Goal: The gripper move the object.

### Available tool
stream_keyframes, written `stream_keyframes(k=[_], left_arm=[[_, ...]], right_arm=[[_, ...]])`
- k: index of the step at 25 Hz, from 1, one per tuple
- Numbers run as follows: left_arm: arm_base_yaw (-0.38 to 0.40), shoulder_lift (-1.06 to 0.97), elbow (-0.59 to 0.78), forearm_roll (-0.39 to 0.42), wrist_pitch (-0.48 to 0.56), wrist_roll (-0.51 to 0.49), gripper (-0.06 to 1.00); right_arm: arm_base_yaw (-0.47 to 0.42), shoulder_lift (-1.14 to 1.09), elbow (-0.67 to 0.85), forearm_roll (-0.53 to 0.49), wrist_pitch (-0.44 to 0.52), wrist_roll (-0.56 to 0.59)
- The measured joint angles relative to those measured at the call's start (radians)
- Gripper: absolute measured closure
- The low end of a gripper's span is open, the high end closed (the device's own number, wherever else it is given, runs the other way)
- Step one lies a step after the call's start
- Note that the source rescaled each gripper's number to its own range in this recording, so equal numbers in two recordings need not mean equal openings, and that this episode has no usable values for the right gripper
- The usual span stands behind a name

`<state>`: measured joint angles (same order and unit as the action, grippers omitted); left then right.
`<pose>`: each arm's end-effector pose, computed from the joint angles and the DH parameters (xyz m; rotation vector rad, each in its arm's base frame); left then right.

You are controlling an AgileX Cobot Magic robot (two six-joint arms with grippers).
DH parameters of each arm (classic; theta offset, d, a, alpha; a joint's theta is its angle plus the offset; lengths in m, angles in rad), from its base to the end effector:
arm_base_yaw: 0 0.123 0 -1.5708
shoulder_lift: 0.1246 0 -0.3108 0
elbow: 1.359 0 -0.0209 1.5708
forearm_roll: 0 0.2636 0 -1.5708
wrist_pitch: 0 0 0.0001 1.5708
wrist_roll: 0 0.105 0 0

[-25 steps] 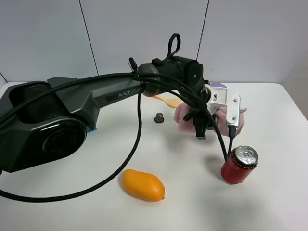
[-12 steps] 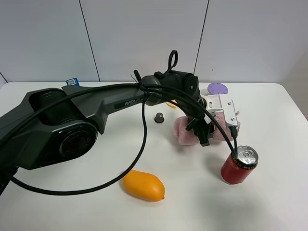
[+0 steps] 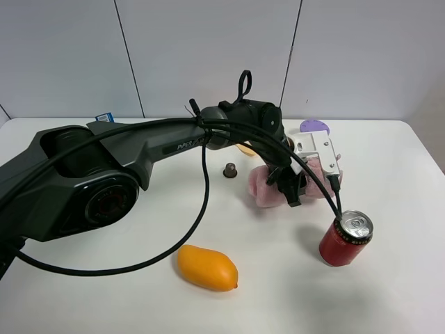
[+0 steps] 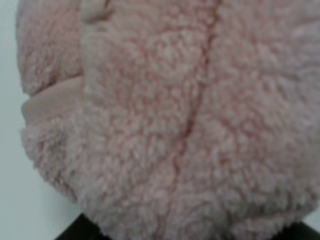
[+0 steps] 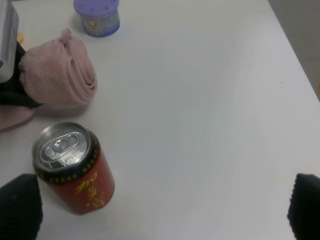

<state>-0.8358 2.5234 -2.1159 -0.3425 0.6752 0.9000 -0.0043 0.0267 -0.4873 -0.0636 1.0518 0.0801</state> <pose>0.3784 -0.4515 0.1226 1.7608 1.8332 -0.3501 -0.0013 -0.0058 0.2743 0.0886 2.0713 -0.0301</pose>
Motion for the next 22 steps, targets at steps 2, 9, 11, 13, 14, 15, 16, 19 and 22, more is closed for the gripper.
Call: stream_keyframes(k=[2,9,11,13,14,15,16,19,22], left_arm=[[0.0,0.0,0.0,0.0,-0.008,-0.015,0.67],[0.001,0.0,0.0,0.0,-0.017,-0.114,0.33],[0.001,0.0,0.0,0.0,-0.015,-0.128,0.33],[0.001,-0.003,0.0,0.0,0.0,-0.147,0.31],[0.001,-0.01,0.0,0.001,0.008,-0.163,0.28],[0.001,-0.025,0.0,0.009,0.015,-0.179,0.24],[0.001,-0.047,0.0,0.015,0.018,-0.203,0.19],[0.001,-0.144,0.0,0.054,0.018,-0.297,0.01],[0.001,-0.25,-0.008,0.14,0.018,-0.421,-0.04]], right_arm=[[0.0,0.0,0.0,0.0,0.0,0.0],[0.0,0.0,0.0,0.0,0.0,0.0],[0.0,0.0,0.0,0.0,0.0,0.0],[0.0,0.0,0.0,0.0,0.0,0.0],[0.0,0.0,0.0,0.0,0.0,0.0],[0.0,0.0,0.0,0.0,0.0,0.0],[0.0,0.0,0.0,0.0,0.0,0.0],[0.0,0.0,0.0,0.0,0.0,0.0],[0.0,0.0,0.0,0.0,0.0,0.0]])
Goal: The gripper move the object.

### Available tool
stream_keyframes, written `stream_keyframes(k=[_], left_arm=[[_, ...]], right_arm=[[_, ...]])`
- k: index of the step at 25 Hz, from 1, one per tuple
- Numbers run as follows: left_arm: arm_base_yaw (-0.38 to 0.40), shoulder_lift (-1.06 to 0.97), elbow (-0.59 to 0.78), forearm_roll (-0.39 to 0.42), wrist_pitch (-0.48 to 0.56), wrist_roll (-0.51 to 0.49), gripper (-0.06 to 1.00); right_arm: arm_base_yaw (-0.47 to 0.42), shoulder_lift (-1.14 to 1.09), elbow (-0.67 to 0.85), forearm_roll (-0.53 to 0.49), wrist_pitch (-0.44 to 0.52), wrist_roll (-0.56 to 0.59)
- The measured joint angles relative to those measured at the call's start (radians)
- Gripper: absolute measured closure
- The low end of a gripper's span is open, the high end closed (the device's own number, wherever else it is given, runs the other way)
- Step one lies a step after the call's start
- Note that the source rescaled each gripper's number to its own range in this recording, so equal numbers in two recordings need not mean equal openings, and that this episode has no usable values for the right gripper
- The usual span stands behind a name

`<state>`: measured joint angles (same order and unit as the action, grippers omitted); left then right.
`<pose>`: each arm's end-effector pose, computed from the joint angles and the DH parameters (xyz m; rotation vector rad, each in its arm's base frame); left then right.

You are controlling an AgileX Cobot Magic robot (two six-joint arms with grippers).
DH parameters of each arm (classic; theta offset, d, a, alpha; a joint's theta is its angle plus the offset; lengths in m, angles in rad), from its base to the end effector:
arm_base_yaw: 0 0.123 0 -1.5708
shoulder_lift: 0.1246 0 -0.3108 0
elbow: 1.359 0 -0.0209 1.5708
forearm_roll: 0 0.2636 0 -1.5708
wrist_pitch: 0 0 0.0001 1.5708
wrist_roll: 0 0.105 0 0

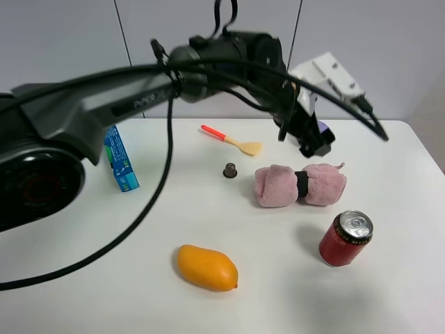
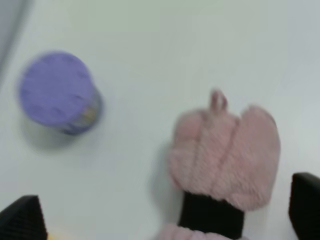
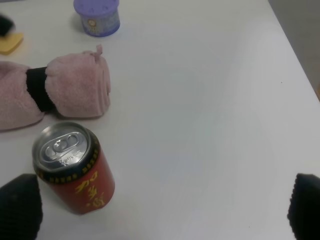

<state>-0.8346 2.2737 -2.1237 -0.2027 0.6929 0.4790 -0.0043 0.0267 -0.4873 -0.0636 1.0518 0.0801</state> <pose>0.3725 -0.4312 0.2669 1.3363 1.9257 -0.4063 -0.0013 -0.0058 0.2743 0.0886 2.0713 -0.0301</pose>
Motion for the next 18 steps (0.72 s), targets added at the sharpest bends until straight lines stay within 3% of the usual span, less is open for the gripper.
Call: stream_keyframes(k=[6,11,18], left_arm=[[0.065,-0.133,-0.001,0.165,0.009,-0.19,-0.04],[0.231,-0.207,-0.001,0.203,0.098,-0.255,-0.04],[0.502,-0.294,-0.001,0.213,0.188,-0.267,-0.04]], right_arm=[[0.0,0.0,0.0,0.0,0.0,0.0],[0.0,0.0,0.0,0.0,0.0,0.0],[0.0,0.0,0.0,0.0,0.0,0.0]])
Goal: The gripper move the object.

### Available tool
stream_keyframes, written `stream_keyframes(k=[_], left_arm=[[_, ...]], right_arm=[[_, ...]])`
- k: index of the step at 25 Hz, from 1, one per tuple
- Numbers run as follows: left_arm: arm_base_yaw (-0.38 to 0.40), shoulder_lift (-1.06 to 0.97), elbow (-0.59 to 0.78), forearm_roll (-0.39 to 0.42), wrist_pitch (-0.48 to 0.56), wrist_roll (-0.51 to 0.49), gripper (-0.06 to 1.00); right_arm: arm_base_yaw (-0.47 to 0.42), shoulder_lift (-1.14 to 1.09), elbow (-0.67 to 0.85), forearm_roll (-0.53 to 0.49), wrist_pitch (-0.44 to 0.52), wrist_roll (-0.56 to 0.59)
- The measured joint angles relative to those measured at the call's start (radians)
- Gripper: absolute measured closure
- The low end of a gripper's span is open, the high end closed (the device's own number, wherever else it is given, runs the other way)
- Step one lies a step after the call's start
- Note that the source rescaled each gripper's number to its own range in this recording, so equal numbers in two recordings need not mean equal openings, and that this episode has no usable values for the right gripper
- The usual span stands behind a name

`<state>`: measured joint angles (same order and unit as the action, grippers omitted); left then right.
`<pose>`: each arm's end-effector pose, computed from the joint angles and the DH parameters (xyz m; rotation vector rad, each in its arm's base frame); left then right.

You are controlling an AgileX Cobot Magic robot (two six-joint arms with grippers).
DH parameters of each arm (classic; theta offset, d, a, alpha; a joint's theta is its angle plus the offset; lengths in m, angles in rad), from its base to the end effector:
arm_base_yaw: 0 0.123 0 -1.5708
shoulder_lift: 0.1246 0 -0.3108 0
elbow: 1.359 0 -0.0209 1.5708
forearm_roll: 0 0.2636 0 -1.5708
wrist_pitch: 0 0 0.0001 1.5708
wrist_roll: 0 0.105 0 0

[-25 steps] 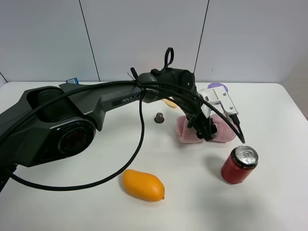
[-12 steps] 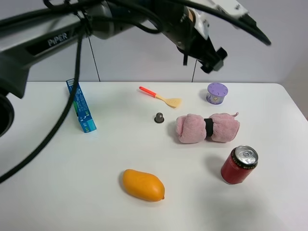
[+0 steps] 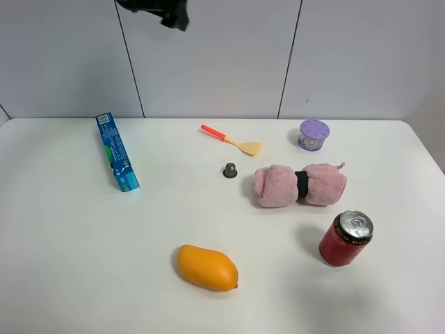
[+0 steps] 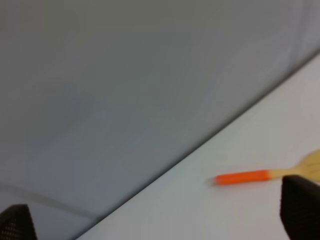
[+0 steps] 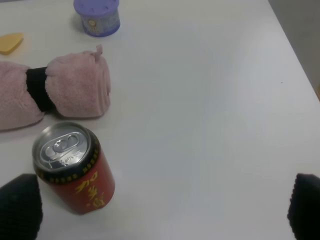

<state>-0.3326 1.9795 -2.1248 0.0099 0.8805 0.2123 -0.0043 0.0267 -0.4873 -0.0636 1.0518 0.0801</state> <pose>0.4666 -0.1603 0.4083 0.5999 2.1367 -0.0544 -0.0013 -0.0058 0.2743 0.0886 2.0713 -0.0301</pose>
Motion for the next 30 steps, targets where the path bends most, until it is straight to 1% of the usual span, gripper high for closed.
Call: stream_keyframes(k=[5,9,12,15,17,22,27,30], left_arm=[[0.146,-0.07,0.013,-0.01,0.09,-0.003,-0.04],[0.239,-0.159,0.117,-0.018,0.09,-0.003,-0.05],[0.298,-0.268,0.265,-0.018,0.044,-0.003,-0.05],[0.355,-0.404,0.463,-0.019,-0.03,-0.003,-0.05],[0.39,-0.507,0.58,-0.02,-0.058,-0.003,-0.05],[0.441,-0.803,0.843,-0.02,-0.065,-0.006,-0.05],[0.467,-1.073,1.053,-0.026,-0.065,-0.018,-0.05],[0.472,-1.239,1.155,-0.052,-0.052,-0.046,-0.05]], right_arm=[[0.0,0.0,0.0,0.0,0.0,0.0],[0.0,0.0,0.0,0.0,0.0,0.0],[0.0,0.0,0.0,0.0,0.0,0.0],[0.0,0.0,0.0,0.0,0.0,0.0],[0.0,0.0,0.0,0.0,0.0,0.0],[0.0,0.0,0.0,0.0,0.0,0.0],[0.0,0.0,0.0,0.0,0.0,0.0],[0.0,0.0,0.0,0.0,0.0,0.0]])
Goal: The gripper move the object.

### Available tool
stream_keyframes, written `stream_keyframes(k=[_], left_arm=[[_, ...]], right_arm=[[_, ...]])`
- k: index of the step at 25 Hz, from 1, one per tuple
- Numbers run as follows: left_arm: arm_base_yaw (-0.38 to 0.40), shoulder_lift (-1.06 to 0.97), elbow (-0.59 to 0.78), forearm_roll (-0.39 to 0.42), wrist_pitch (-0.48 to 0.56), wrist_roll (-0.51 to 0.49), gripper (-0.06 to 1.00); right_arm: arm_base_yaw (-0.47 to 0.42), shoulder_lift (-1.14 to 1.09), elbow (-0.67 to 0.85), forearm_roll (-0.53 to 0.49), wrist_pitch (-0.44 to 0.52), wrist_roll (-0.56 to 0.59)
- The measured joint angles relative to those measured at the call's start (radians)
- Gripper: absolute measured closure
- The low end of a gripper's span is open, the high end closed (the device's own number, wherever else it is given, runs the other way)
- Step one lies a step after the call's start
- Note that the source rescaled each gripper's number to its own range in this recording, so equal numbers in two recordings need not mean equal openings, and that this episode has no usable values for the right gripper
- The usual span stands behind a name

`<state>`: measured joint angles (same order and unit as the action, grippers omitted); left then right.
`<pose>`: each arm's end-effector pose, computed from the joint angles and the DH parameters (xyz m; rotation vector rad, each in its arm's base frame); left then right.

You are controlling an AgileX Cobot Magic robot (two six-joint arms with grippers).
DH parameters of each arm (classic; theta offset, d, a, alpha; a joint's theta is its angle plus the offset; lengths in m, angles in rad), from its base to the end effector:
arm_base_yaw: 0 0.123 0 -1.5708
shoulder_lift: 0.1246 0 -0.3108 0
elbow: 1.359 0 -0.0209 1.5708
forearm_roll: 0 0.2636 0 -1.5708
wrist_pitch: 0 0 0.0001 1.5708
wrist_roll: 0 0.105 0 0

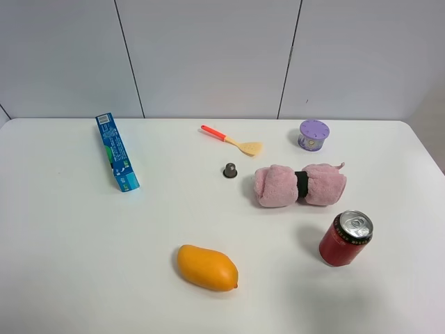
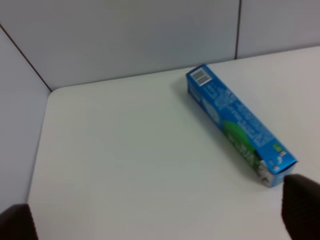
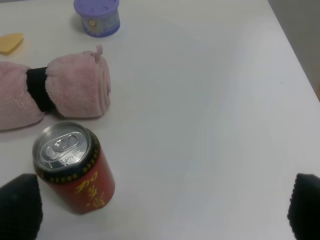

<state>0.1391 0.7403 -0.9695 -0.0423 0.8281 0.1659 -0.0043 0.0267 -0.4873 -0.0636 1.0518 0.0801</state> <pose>0.1330 0.0153 0.4100 0.0171 2.0846 0.1360 -0.0013 -0.0058 0.2743 0.0886 2.0713 -0.0301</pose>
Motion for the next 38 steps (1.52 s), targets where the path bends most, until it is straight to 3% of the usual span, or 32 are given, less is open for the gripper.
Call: stream_keyframes(k=[9,17,23,38], left_arm=[[0.002,-0.372,0.205,-0.021,0.13,-0.059,-0.05],[0.002,-0.619,0.368,-0.022,0.182,-0.076,-0.05],[0.002,-0.688,0.452,-0.022,0.217,-0.078,-0.05],[0.002,-0.745,0.46,0.016,0.22,-0.138,-0.06]], right_arm=[[0.0,0.0,0.0,0.0,0.0,0.0],[0.0,0.0,0.0,0.0,0.0,0.0],[0.0,0.0,0.0,0.0,0.0,0.0],[0.0,0.0,0.0,0.0,0.0,0.0]])
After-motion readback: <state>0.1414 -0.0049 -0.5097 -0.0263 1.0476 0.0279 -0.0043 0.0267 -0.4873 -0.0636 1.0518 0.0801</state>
